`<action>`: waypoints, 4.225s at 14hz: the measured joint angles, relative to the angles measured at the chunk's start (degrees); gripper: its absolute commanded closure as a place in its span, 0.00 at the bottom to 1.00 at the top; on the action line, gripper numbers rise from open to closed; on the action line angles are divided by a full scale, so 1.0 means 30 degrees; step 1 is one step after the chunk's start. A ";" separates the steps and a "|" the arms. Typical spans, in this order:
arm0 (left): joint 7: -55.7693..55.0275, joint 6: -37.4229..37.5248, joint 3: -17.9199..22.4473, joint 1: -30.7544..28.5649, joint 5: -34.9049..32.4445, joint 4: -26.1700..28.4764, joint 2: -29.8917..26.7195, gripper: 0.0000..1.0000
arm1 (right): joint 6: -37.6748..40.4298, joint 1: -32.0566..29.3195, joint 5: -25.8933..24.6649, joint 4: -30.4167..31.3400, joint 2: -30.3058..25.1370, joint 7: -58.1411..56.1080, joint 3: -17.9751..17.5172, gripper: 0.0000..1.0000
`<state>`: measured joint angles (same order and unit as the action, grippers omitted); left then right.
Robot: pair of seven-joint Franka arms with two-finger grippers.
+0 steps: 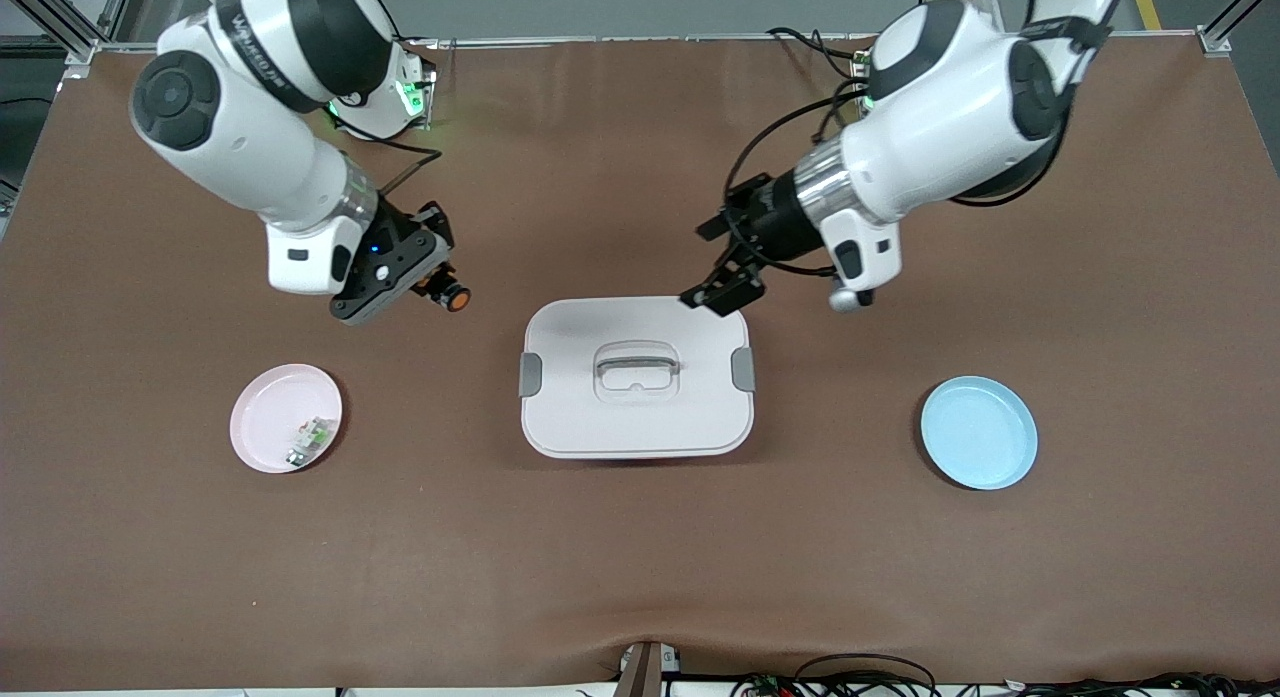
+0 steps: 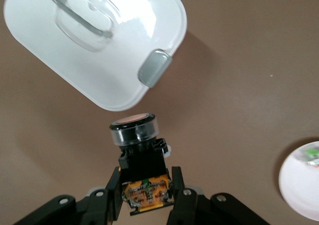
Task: Transfer orange switch to right arm and place
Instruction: 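Carry the switch with the right gripper while the left gripper withdraws, then lower the switch onto the white plate and open the right gripper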
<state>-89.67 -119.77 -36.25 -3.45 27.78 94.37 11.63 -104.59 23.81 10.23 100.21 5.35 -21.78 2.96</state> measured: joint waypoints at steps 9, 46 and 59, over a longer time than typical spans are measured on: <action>0.9398 0.4919 0.0140 -0.5569 -0.4763 0.2419 -0.2867 0.00 | 0.0433 -0.4180 -0.1539 0.0113 0.0083 -1.0581 0.0114 1.00; 2.7705 0.5665 1.2422 -0.2974 -0.7690 0.2729 -0.3232 0.00 | -1.6715 -0.9635 -0.2970 0.6761 0.7340 -2.1474 0.0117 1.00; 2.7706 0.5718 1.6647 0.1365 -0.7690 0.2278 -0.3238 0.00 | -1.5805 -0.9960 -0.2935 0.6612 0.7659 -2.1460 0.0111 0.00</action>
<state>-6.55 -102.62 13.69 0.65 4.71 101.21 1.92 -152.00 -6.07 1.43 120.05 28.32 -86.16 3.29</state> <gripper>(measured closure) 0.000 0.000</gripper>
